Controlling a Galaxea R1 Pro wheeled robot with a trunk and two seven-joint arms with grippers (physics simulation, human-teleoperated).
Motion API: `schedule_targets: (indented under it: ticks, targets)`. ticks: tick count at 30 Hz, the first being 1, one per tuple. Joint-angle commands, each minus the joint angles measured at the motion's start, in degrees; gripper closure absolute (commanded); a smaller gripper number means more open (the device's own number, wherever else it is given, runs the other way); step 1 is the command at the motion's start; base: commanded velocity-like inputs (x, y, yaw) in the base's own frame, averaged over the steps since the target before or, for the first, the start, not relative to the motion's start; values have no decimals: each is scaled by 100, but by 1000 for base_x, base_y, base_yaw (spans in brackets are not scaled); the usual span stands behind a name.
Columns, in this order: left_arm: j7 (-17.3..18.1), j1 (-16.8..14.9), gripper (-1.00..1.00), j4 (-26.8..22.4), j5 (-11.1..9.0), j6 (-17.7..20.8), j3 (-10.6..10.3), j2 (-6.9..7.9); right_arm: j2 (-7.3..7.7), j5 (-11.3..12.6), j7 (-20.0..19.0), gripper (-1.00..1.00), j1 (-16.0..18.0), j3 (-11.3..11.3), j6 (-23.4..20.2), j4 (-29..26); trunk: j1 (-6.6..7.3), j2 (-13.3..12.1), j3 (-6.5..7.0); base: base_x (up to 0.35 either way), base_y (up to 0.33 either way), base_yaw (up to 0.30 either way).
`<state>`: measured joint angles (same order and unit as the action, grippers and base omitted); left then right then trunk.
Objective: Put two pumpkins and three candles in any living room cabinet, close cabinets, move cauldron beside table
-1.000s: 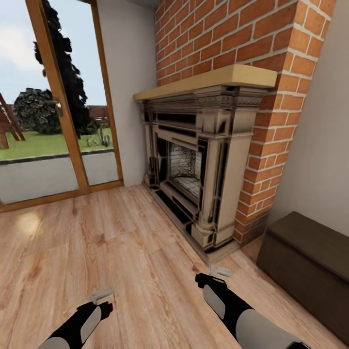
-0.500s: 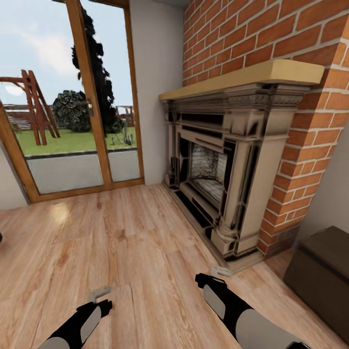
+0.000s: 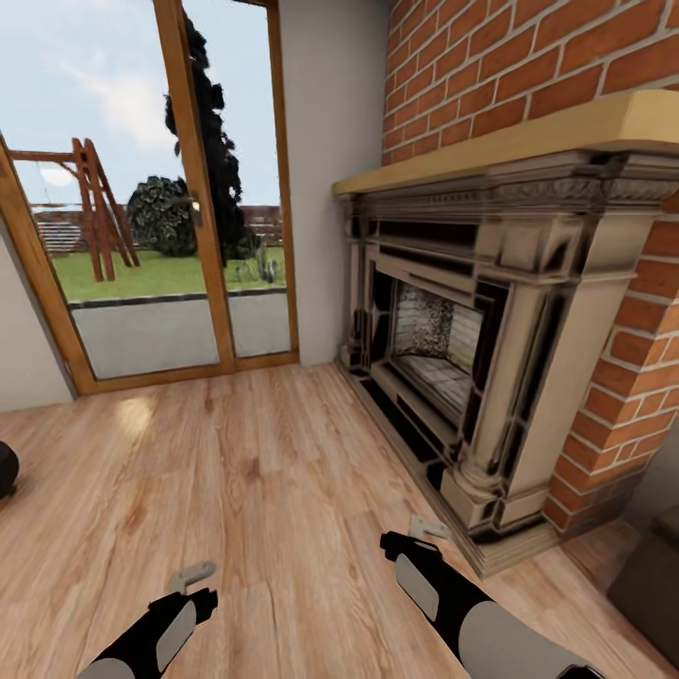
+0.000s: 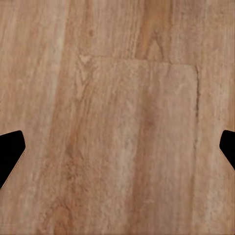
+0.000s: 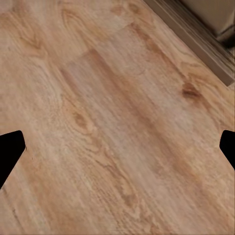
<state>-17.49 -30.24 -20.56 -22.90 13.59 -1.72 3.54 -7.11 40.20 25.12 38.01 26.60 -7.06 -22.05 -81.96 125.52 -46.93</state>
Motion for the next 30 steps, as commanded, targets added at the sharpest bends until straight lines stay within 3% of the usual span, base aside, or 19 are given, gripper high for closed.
schedule_targets:
  ticks: [1,18,30]
  targets:
    - [-30,0,-100,-3,-34,30,-20,2,6,23,47,-100,5,48,-32,-10,-2,2,-6,315,122,1]
    - [-29,0,-100,17,-30,30,-21,-2,-1,23,46,-100,5,56,-32,-10,-2,2,-132,315,139,122]
    - [-33,0,-100,17,-38,-183,-21,-3,-1,23,46,-100,5,56,-38,-10,-2,2,-234,309,17,138]
